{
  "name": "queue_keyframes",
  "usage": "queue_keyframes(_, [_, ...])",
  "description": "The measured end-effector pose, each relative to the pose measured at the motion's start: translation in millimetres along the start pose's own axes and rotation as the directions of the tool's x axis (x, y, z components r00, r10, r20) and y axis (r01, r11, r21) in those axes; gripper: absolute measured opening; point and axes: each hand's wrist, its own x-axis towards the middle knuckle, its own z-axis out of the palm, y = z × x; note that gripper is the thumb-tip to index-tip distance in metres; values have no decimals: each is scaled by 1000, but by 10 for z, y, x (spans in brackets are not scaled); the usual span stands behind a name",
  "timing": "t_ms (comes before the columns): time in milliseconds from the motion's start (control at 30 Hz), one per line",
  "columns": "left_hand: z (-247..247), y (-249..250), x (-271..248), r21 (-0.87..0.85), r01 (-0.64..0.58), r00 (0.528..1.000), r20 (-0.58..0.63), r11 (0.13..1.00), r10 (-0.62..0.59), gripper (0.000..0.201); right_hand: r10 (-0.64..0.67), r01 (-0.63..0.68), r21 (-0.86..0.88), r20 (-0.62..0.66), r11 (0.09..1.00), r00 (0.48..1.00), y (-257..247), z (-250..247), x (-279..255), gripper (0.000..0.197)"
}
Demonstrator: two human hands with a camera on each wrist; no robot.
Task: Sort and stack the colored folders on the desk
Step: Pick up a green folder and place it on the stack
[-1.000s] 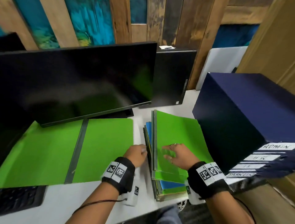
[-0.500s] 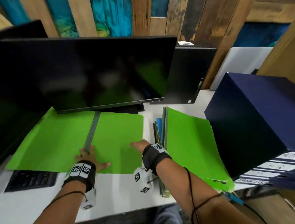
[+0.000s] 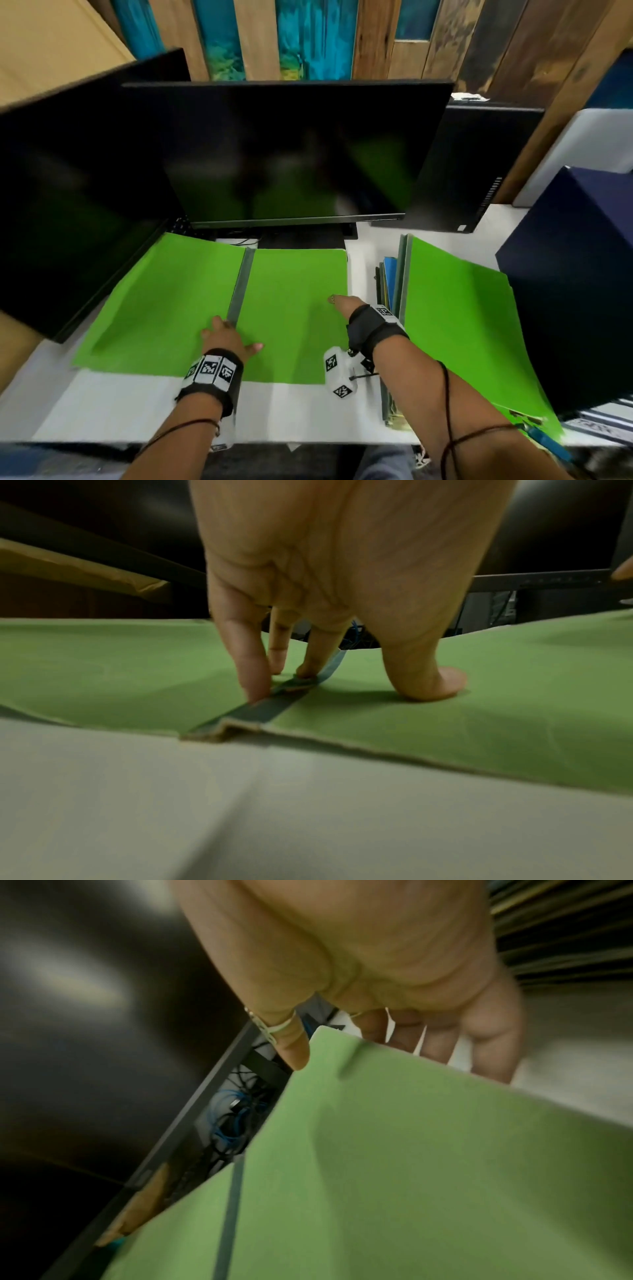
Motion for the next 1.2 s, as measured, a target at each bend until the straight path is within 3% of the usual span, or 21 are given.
queue_keyframes(133, [-121,-34,-3,-49,-9,999,32,999,11,96,-114,120,188,-44,975,993,-90,-98,-297,51])
queue_keyframes(200, [-185,6,-25,-171,13,993,115,985,6,103,-243,203,376,60,904,968,-177,-148,-582,39])
queue_keyframes(300, [-363,196,-208,-423,81,964,264,902,37,110,-437,244,525,281,815,855,-329,-203,-1017,44])
queue_keyframes(367, [-282,217,-202,-617,43,954,259,786,151,72,-472,268,501,340,823,813,-405,-179,-1138,55])
queue_keyframes(400, [-187,164,-121,-696,101,947,287,711,146,60,-465,292,451,340,843,817,-422,-145,-1166,57])
queue_keyframes(433, [-64,25,39,-759,193,937,331,622,113,69,-452,318,388,328,865,830,-425,-108,-1175,57])
queue_keyframes(467, [57,-87,184,-828,197,930,328,525,168,84,-437,340,323,306,883,846,-418,-83,-1171,57])
queue_keyframes(500, [117,-183,295,-890,221,930,315,398,189,84,-417,355,250,273,901,867,-390,-58,-1136,56])
queue_keyframes(533, [142,-238,389,-941,195,952,249,276,177,68,-403,373,161,242,914,883,-349,-44,-1096,55])
queue_keyframes(567, [25,-234,346,-969,187,945,222,158,242,58,-387,383,60,228,922,894,-287,-23,-1007,54])
queue_keyframes(667, [-596,-162,-186,-974,80,920,153,211,360,70,-268,293,-246,130,924,955,-14,76,-626,57])
queue_keyframes(733, [-690,-248,-244,-980,-7,887,85,197,454,48,-131,113,-286,-44,952,990,188,156,-365,71])
queue_keyframes(767, [-644,-307,-183,-967,-41,902,73,252,426,50,-72,36,-310,-107,950,992,272,180,-279,76])
queue_keyframes(833, [-498,-348,-126,-867,-136,921,69,479,385,76,-30,-37,-383,-168,923,985,381,254,-148,84])
queue_keyframes(900, [-390,-286,-166,-654,-277,932,-3,704,363,83,-23,-38,-355,-165,934,986,379,305,-127,90])
queue_keyframes(967, [-228,-212,-156,-389,-294,947,5,873,321,96,-39,-11,-285,-168,959,985,336,336,-113,90])
queue_keyframes(1000, [-167,-175,-161,-273,-239,964,48,932,262,104,-40,-3,-242,-175,970,984,296,320,-138,88])
queue_keyframes(1033, [-96,-137,-166,-179,-179,979,69,968,194,108,-54,16,-190,-200,982,978,273,309,-136,84])
queue_keyframes(1100, [-10,-47,-177,-20,-139,988,63,990,140,96,-109,95,-67,-232,993,967,225,293,-182,65])
queue_keyframes(1167, [-54,89,-201,-10,-179,981,72,984,180,73,-227,241,42,-213,970,950,181,295,-244,36])
queue_keyframes(1200, [-153,168,-256,-82,-199,976,78,977,205,68,-287,309,117,-174,944,942,142,291,-320,21])
